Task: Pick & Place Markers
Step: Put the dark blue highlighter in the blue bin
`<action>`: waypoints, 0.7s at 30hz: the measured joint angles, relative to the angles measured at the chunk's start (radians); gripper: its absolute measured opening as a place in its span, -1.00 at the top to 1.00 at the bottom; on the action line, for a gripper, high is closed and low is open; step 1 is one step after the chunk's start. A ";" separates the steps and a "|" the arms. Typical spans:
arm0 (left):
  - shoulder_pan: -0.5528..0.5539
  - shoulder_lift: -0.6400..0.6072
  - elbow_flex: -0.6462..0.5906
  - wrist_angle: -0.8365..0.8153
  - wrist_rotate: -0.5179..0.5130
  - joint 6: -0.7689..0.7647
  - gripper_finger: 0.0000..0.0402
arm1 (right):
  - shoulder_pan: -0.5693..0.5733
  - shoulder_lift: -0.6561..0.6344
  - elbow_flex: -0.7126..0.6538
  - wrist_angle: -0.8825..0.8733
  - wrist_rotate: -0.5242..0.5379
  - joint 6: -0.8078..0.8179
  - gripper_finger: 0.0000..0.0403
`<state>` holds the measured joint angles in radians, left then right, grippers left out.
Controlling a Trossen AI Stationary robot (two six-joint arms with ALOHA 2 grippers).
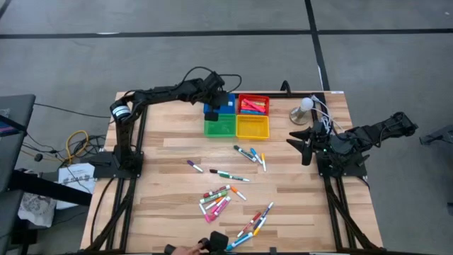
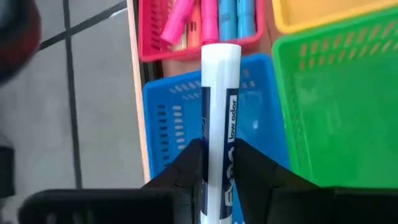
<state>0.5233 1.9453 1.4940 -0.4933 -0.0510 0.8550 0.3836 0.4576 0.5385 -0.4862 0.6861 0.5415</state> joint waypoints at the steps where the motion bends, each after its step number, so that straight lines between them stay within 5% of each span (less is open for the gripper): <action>1: 0.000 0.000 0.000 0.002 0.013 -0.007 0.67 | 0.000 0.000 0.000 0.000 0.000 0.000 0.20; 21: 0.034 0.075 -0.001 -0.031 0.078 -0.104 0.67 | 0.000 0.000 0.000 0.000 -0.005 0.000 0.20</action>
<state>0.5571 2.0201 1.4929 -0.5247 0.0273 0.7506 0.3836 0.4576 0.5385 -0.4858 0.6807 0.5415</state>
